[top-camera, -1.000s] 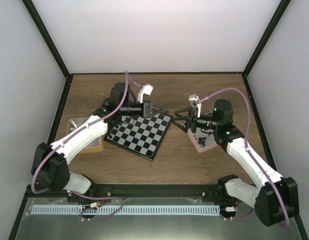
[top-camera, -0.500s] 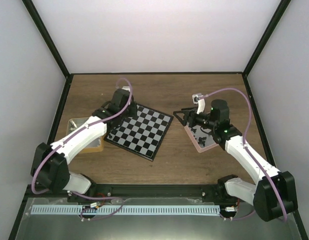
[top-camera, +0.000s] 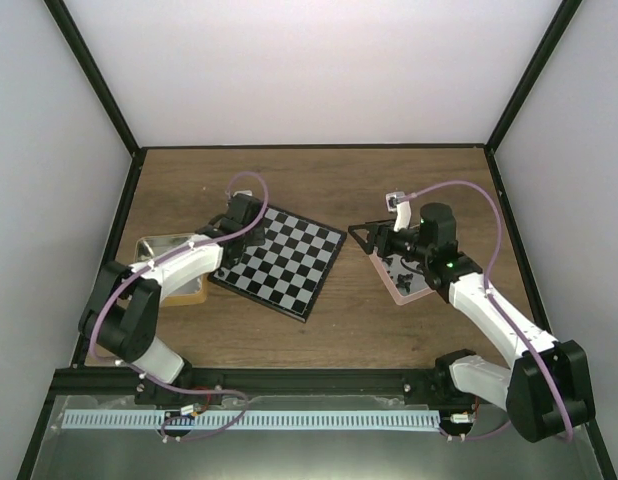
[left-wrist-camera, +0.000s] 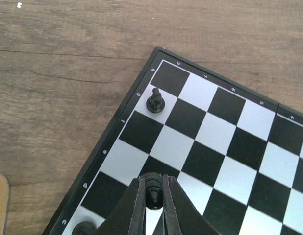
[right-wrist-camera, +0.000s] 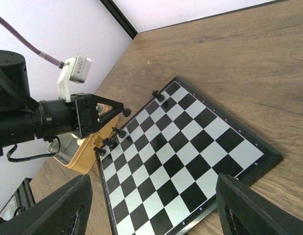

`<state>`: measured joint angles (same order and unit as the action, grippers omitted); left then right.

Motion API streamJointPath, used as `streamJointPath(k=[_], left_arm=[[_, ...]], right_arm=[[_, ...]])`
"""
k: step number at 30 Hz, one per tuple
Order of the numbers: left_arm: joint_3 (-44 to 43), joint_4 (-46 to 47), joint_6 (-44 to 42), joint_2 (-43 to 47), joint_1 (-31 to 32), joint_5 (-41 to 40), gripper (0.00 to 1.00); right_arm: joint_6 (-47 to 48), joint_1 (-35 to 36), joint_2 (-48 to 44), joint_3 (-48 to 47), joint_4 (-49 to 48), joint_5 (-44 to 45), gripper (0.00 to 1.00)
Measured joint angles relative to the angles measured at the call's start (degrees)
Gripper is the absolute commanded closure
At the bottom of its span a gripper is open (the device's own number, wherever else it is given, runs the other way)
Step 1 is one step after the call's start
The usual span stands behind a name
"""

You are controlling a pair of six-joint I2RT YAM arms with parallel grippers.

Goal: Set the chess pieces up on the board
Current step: Place the chess piece on the chessboard.

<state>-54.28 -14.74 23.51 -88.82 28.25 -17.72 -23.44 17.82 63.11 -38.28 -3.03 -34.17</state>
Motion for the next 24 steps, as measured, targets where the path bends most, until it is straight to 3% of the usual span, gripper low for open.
streamJointPath(k=[24], left_arm=[[0.4,13.4,2.2,-12.3,-5.0,3.6,0.95]], right_arm=[[-0.2,0.0,0.1,0.0,0.1,0.8,0.30]])
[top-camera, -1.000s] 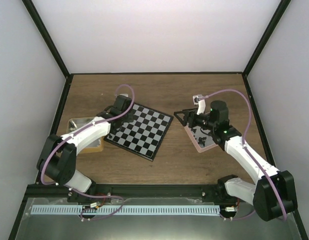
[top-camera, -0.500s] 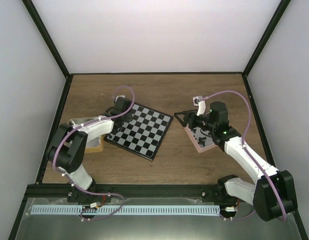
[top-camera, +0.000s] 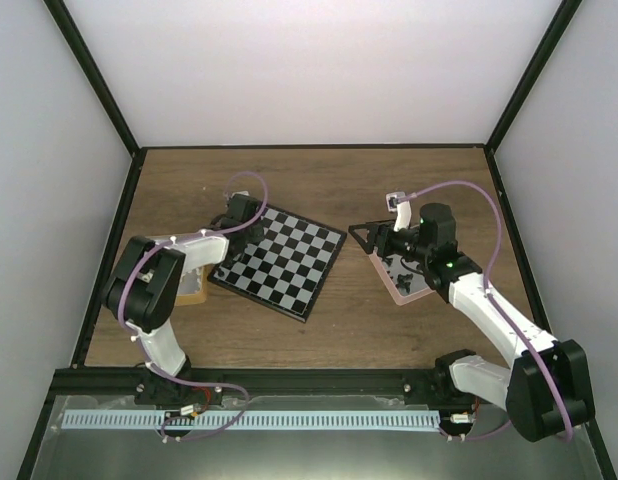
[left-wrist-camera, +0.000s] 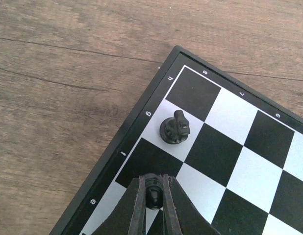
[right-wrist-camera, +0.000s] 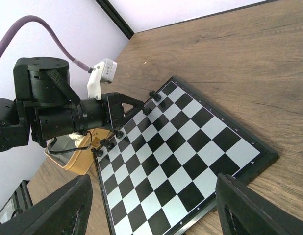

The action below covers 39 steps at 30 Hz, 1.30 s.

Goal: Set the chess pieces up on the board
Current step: Place the chess piece on the chessboard.

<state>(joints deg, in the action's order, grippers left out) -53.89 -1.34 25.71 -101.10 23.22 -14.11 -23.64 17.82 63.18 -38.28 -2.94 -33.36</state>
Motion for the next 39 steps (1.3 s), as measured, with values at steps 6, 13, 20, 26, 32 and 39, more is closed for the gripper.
streamJointPath(k=[6,13,20,26,32,39], left_arm=[[-0.6,1.3,0.0,-0.9,-0.1,0.9,0.87],[-1.3,-1.2,-0.2,-1.1,-0.1,0.4,0.81],[-1.3,-2.7,-0.3,-1.1,-0.1,0.3,0.78],[-1.4,-2.9,-0.7,-1.2,-0.1,1.1,0.85],[-2.3,-2.7,-0.9,-2.2,-0.1,1.1,0.85],[-3.3,-2.4,-1.4,-3.4,-0.1,0.7,0.85]], right_arm=[[-0.2,0.0,0.2,0.0,0.0,0.0,0.30],[-0.5,0.0,0.2,0.0,0.4,0.0,0.30],[-0.5,0.0,0.2,0.0,0.9,0.0,0.30],[-0.6,0.0,0.2,0.0,1.0,0.0,0.31],[-0.7,0.0,0.2,0.0,1.1,0.0,0.31],[-0.7,0.0,0.2,0.0,1.2,0.0,0.31]])
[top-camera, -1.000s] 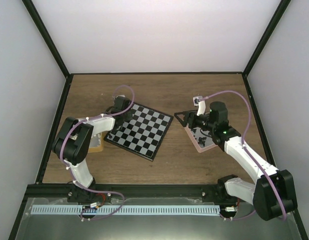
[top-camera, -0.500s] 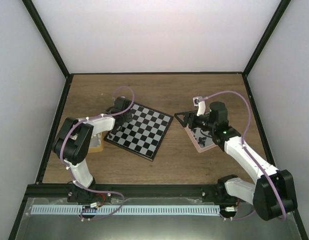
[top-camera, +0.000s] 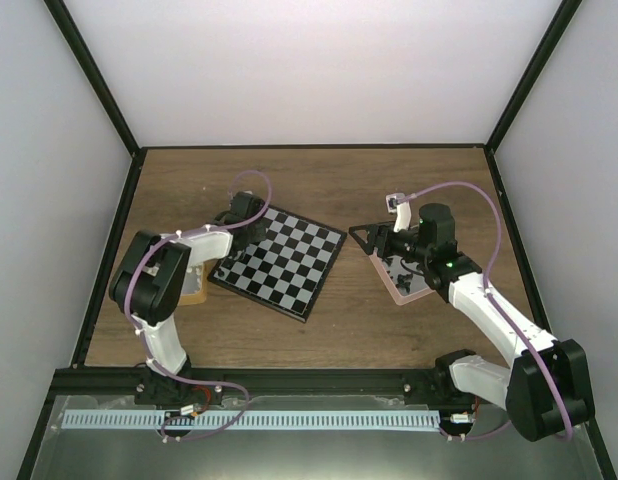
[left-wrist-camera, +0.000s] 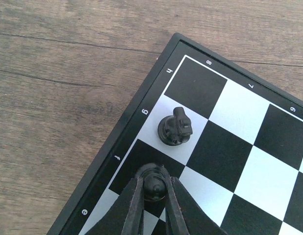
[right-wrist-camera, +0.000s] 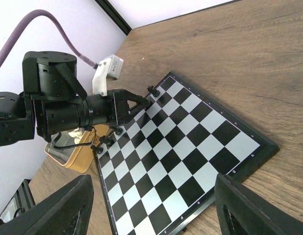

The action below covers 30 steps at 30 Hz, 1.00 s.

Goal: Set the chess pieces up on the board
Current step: Place the chess piece on the chessboard, then pick up the chess piece from the storage box.

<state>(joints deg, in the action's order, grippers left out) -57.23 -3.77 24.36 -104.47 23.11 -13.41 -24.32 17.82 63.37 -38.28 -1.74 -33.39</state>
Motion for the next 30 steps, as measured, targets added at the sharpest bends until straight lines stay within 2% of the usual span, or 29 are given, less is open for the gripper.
streamJointPath(k=[4,10,13,18,23,30], left_arm=[[0.0,-0.2,-0.2,0.0,0.0,0.0,0.78],[0.1,-2.4,0.5,1.5,0.0,0.8,0.61],[0.7,-3.5,1.3,4.7,0.0,1.8,0.59],[1.2,-4.7,2.1,12.2,0.0,3.5,0.58],[2.5,-4.8,2.0,20.5,0.0,5.0,0.54],[4.4,-2.9,0.9,32.2,0.0,8.2,0.49]], right_arm=[[0.0,0.0,0.0,0.0,0.0,0.0,0.31],[-0.4,0.0,-0.1,0.0,0.1,1.2,0.31],[-1.2,0.0,-0.8,0.0,0.5,4.2,0.31],[-3.7,0.0,-1.6,-0.4,3.9,15.5,0.32],[-7.2,-1.4,1.2,-2.1,11.4,29.2,0.34],[-10.7,-4.3,7.5,-2.4,19.2,40.5,0.45]])
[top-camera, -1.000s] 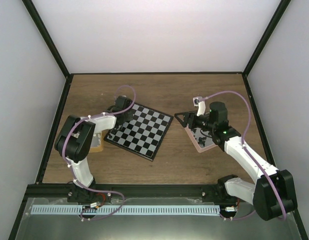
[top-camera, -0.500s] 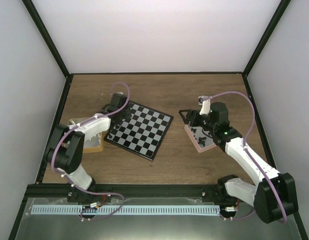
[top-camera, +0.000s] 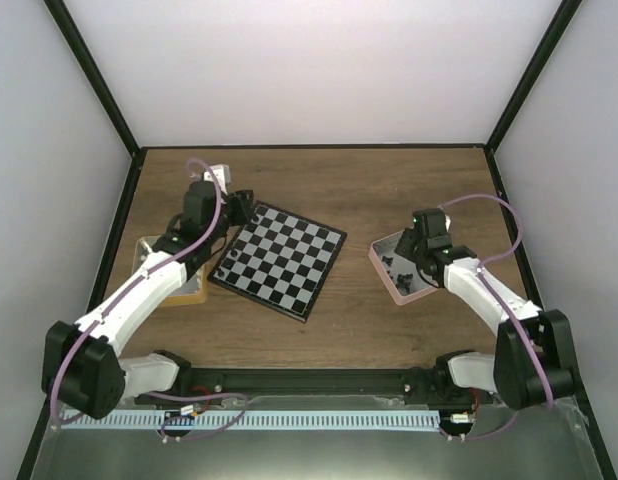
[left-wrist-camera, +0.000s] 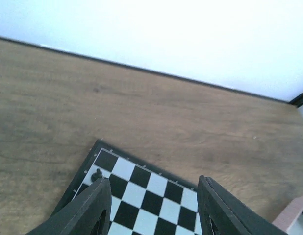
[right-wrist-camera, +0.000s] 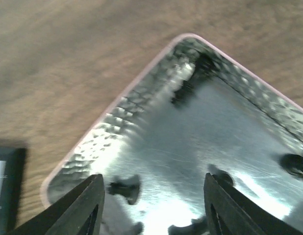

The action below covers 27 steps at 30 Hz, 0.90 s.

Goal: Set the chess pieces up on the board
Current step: Pick up the chess piece from the storage box.

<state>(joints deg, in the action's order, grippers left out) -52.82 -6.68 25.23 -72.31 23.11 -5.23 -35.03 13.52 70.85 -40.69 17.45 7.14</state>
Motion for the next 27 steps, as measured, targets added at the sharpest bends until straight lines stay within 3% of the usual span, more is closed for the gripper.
streamJointPath(k=[8,19,27], left_arm=[[0.4,1.6,-1.4,5.2,0.0,2.1,0.48],[1.1,1.9,-1.7,5.0,0.0,3.4,0.47],[1.2,1.9,-1.9,5.0,0.0,3.4,0.47]], right_arm=[[-2.6,-0.3,6.6,0.0,4.5,6.6,0.50],[-3.1,-0.3,12.5,-0.2,4.8,9.7,0.67],[-2.5,-0.3,13.7,-0.2,3.5,10.7,0.88]])
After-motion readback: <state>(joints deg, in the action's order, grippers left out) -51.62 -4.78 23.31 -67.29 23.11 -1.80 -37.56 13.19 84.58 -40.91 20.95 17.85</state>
